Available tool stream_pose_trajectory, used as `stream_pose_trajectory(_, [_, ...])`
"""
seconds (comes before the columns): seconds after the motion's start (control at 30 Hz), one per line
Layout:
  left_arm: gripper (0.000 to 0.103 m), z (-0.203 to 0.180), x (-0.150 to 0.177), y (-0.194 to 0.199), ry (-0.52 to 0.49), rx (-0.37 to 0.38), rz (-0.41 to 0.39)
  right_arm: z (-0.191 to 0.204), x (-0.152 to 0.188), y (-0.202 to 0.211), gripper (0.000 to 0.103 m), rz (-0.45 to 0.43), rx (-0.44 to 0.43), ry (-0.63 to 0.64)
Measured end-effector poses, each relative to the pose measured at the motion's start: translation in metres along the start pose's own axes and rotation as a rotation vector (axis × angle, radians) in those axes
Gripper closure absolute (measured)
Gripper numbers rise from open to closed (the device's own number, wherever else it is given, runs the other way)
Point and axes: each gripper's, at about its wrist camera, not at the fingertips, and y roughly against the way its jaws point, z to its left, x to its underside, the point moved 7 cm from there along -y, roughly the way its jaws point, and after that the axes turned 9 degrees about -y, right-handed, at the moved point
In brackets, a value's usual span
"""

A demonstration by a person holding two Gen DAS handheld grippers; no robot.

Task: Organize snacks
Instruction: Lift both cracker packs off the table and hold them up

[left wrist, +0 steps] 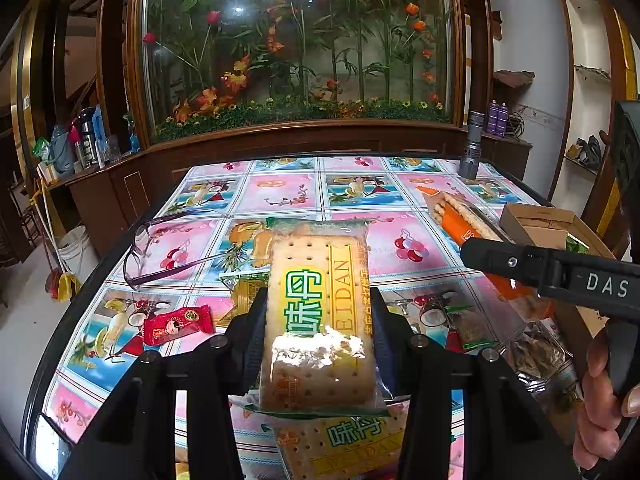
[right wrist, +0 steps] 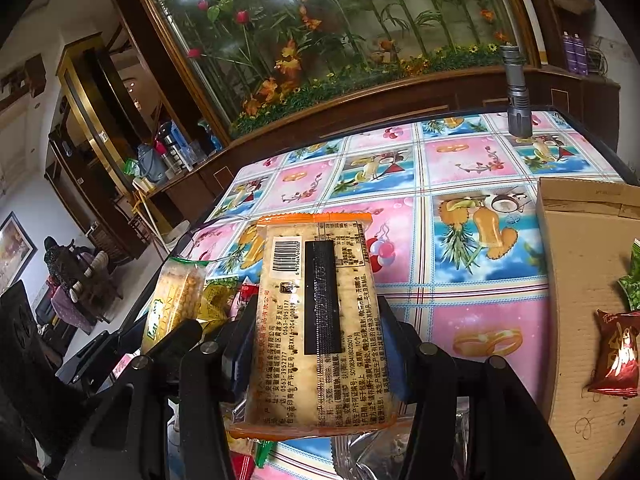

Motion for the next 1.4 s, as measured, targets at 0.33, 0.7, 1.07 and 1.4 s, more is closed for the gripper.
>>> stream_pose_trajectory(0.33, [0.058,0.0,-0.001,0.003,-0.01,-0.015,-0.014,0.001,0.0,0.001,0.045,-0.004,0.006,0.003])
stream_pose_trajectory(0.7, [0.058,0.0,-0.003,0.008,-0.025,-0.042,-0.04,0.001,0.0,0.0,0.045,-0.006,0.006,0.001])
stream_pose_trajectory(1.07, [0.058,0.0,-0.006,0.013,-0.035,-0.059,-0.067,-0.001,-0.004,0.005,0.045,-0.024,-0.001,-0.015])
stream_pose_trajectory(1.4, [0.058,-0.003,-0.007,0.017,-0.05,-0.076,-0.096,-0.007,-0.01,0.012,0.045,-0.044,-0.002,-0.037])
